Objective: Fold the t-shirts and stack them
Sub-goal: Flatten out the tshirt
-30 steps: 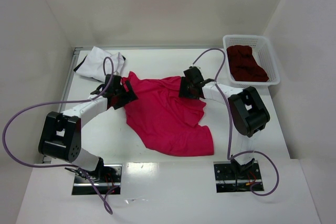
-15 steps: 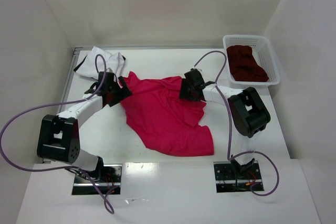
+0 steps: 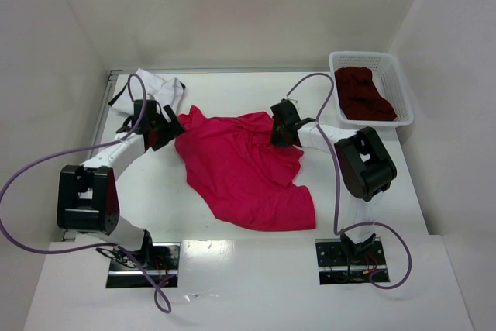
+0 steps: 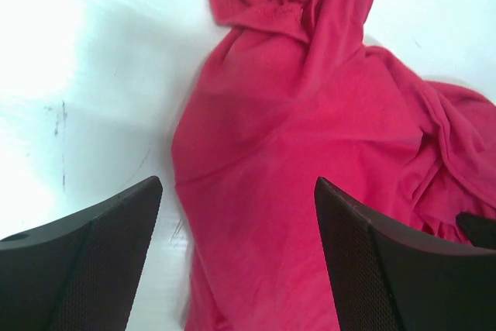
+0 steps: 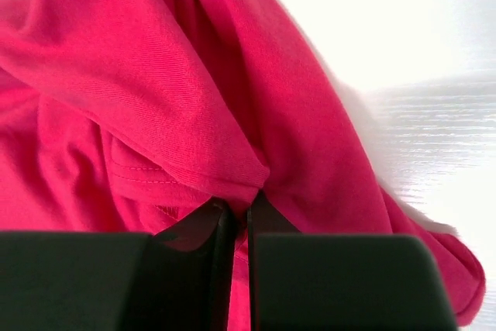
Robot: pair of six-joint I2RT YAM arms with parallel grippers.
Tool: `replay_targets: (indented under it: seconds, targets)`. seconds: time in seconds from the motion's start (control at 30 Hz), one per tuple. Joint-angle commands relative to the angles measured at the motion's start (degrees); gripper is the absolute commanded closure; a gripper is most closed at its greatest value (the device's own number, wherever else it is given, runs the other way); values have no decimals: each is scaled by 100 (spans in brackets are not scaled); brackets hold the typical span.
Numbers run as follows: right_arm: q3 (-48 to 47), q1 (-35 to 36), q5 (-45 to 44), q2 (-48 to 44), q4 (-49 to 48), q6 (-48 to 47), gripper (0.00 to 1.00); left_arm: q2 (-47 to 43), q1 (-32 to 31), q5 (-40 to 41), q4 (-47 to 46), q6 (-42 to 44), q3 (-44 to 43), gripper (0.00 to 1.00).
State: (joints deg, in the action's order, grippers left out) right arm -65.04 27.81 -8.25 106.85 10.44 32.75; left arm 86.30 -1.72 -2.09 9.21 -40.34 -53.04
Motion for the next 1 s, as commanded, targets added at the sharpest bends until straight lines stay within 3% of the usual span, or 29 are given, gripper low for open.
replay_targets:
  seconds: [0.0, 0.23, 0.67, 0.83, 0.97]
  targets:
    - [-351, 22, -309, -410, 28, -40, 91, 290, 110, -152, -253, 202, -364, 13]
    - [-606, 22, -380, -709, 196, -164, 94, 949, 216, -204, -508, 254, -751, 13]
    - [-554, 22, -256, -964, 257, -269, 98, 1881, 268, -582, -1009, 149, -1025, 24]
    - [-554, 22, -203, -1026, 257, -269, 98, 1952, 268, -714, -1062, 97, -1025, 33]
    - [-554, 22, -255, -1078, 257, -269, 99, 2005, 268, -714, -1062, 96, -919, 52]
